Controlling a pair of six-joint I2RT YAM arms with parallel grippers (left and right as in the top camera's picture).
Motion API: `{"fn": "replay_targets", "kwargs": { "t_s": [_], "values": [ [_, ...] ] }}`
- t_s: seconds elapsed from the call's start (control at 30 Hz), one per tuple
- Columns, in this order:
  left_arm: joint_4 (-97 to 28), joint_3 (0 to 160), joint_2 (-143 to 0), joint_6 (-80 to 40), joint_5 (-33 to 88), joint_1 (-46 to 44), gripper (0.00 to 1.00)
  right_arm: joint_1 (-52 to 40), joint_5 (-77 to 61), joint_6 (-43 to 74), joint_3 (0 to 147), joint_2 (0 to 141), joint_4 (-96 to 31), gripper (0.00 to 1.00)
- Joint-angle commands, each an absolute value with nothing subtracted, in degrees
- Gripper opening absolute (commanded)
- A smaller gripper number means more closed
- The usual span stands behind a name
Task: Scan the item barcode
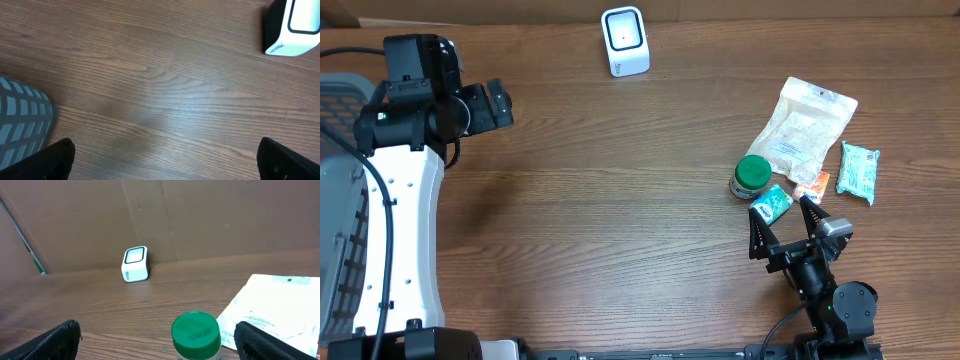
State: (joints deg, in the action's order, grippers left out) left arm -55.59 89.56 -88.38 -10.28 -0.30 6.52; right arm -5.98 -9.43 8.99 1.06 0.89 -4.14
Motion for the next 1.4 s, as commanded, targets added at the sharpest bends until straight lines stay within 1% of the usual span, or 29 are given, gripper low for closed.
{"fn": "replay_targets", "kwargs": {
  "t_s": [0.0, 0.2, 0.37, 0.5, 0.67, 0.73, 0.77, 0.9, 1.07, 1.37],
  "values": [
    [-55.51, 90.26, -81.82, -9.37, -0.58, 6.68, 1.0, -5.61, -9.06, 9.17, 0.45, 0.16, -3.97, 1.0],
    [-55.55, 90.26, -71.55, -9.06, -0.69, 4.75, 1.0, -5.61, -9.06, 9.17, 0.45, 0.16, -3.97, 1.0],
    [-57.23, 90.13, -62.26, -6.83, -3.33, 3.7, 1.0, -5.61, -9.06, 9.17, 0.45, 0.16, -3.97, 1.0],
    [-55.2, 86.02, -54.7, -8.84, -3.03, 3.6, 1.0, -5.61, -9.06, 9.17, 0.45, 0.16, -3.97, 1.0],
    [-43.68, 71.31, -42.74, -9.04, -3.03, -0.1, 1.0, -5.61, -9.06, 9.17, 0.45, 0.16, -3.97, 1.0],
    [-37.34, 63.13, -37.43, -9.02, -3.2, -2.22, 1.0, -5.61, -9.06, 9.17, 0.45, 0.16, -3.97, 1.0],
    [-31.0, 55.48, -32.82, -8.99, -3.42, -3.79, 1.0, -5.61, -9.06, 9.17, 0.45, 0.16, -3.97, 1.0],
    [-20.4, 40.4, -24.71, -9.04, -3.4, -5.37, 0.99, -5.61, -9.06, 9.17, 0.45, 0.16, -3.97, 1.0],
    [-11.9, 25.93, -18.2, -9.23, -3.4, -5.72, 1.0, -5.61, -9.06, 9.15, 0.45, 0.16, -3.97, 1.0],
    [-2.96, 10.68, -11.81, -9.21, -5.15, -6.52, 1.0, -5.61, -9.06, 9.17, 0.45, 0.16, -3.97, 1.0]
  ]
}}
